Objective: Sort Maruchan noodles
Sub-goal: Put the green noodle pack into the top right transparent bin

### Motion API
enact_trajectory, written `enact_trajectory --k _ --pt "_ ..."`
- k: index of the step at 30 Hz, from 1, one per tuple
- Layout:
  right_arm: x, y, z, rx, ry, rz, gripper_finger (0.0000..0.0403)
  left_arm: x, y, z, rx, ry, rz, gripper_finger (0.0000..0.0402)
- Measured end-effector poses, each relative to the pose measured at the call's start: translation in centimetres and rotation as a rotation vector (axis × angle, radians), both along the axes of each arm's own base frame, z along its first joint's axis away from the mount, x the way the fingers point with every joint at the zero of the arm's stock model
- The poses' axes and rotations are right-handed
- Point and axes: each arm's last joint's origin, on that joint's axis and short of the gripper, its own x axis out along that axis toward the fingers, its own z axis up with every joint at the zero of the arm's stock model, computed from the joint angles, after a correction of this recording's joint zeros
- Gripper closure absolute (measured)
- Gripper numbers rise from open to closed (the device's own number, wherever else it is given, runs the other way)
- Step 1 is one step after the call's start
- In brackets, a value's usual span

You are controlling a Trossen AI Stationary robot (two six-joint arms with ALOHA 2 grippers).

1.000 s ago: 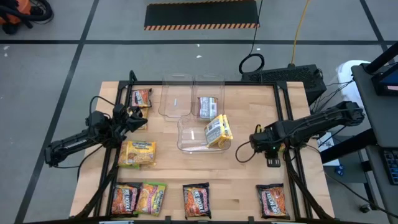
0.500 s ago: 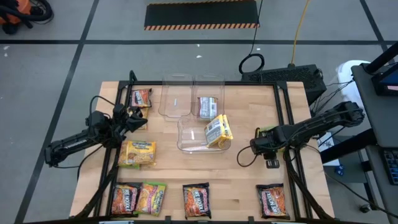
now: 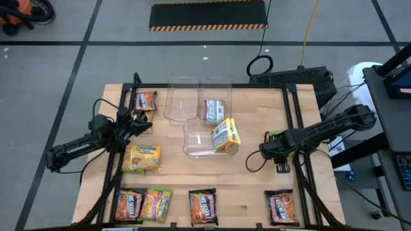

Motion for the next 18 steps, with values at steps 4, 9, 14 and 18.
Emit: enact_trajectory --k 4,9,14,18 --pt "-0.1 -0.19 0.03 -0.061 0.004 -0.019 0.0303 0.0 0.0 0.0 0.0 0.0 0.0 0.0376" --pt "-0.11 -0.21 0.03 -0.066 0.004 -0.025 0.0303 0.0 0.0 -0.01 0.0 0.0 0.001 0.0376" --pt "-0.17 -0.22 -0.1 -0.066 0.007 -0.037 0.0303 0.0 0.0 0.0 0.0 0.0 0.0 0.0376" --pt "-0.2 -0.23 -0.32 -0.072 0.013 -0.072 0.0303 0.0 0.0 0.0 0.0 -0.001 0.001 0.0376"
